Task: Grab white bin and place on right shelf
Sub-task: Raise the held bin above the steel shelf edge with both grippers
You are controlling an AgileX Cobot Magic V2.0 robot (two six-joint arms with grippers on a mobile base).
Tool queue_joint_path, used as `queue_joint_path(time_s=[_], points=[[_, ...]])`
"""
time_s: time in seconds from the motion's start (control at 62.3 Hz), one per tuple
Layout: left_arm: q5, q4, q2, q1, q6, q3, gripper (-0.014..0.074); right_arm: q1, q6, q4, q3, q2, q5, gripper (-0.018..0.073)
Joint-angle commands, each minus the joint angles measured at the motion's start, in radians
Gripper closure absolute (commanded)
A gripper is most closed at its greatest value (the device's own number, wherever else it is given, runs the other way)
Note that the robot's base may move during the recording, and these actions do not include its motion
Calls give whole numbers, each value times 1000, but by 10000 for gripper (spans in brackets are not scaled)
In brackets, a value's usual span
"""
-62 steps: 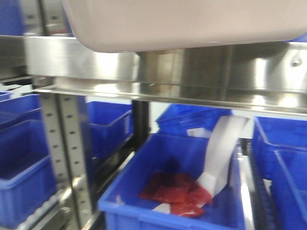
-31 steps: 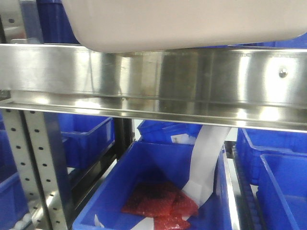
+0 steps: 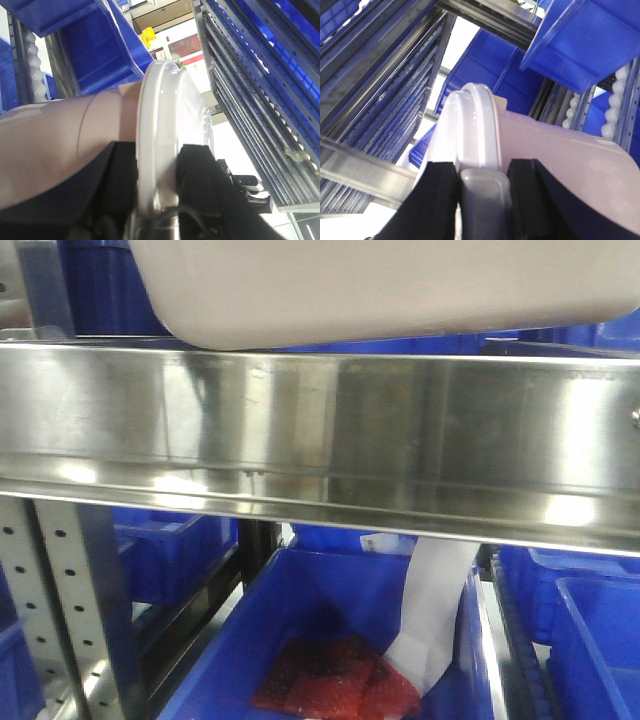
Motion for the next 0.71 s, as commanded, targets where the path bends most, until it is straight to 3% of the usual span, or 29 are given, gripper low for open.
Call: queue_joint_path(time_s=[0.0, 0.691], points=[[326, -51, -48, -51, 32, -36, 723, 33, 1, 80, -43, -27, 180, 499], [326, -51, -48, -51, 32, -36, 723, 33, 1, 80, -43, -27, 179, 499]])
